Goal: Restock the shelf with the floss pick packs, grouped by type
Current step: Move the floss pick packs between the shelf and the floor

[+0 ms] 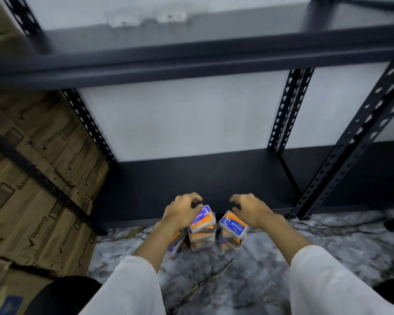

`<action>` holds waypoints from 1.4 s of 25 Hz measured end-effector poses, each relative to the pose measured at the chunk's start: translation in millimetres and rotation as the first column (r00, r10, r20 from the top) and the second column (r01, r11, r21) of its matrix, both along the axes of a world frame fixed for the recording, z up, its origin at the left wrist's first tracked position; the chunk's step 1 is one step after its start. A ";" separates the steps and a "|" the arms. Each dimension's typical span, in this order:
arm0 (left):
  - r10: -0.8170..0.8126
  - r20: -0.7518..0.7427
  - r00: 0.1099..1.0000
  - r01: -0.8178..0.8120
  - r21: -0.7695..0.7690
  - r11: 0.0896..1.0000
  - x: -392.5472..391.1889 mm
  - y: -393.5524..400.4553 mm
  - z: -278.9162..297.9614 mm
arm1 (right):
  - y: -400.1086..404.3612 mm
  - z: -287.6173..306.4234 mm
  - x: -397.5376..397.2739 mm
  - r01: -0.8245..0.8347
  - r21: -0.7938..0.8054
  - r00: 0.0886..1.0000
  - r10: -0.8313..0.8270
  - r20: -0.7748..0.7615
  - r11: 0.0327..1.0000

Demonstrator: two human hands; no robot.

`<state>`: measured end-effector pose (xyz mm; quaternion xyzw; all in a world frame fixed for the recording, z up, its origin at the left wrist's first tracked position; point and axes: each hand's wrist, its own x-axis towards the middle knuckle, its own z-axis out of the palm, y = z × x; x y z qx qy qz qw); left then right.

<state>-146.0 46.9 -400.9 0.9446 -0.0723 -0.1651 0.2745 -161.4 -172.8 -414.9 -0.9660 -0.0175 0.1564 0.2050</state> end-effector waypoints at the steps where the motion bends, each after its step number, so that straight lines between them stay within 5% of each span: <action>1: -0.007 -0.020 1.000 0.007 -0.003 1.000 -1.0 1.0 18.1 | 1.3 23.3 -1.0 -0.030 -0.009 1.000 0.030 0.009 1.000; 13: -0.098 0.419 0.902 0.050 0.124 0.991 -5.5 22.5 280.4 | 48.2 303.4 -12.8 -0.136 -0.049 0.890 0.143 0.433 0.990; 19: -0.023 0.561 0.827 -0.058 0.125 0.990 50.3 50.2 371.1 | 68.7 376.7 46.6 -0.199 -0.042 0.806 0.188 0.561 0.979; 30: -0.041 0.648 0.761 -0.111 0.192 0.975 248.7 83.3 358.5 | 84.8 373.8 257.8 -0.166 -0.123 0.722 0.206 0.661 0.978; 35: -0.107 0.593 0.798 -0.059 0.254 0.965 307.6 91.4 356.6 | 78.8 361.3 307.1 -0.125 -0.054 0.828 0.135 0.544 0.991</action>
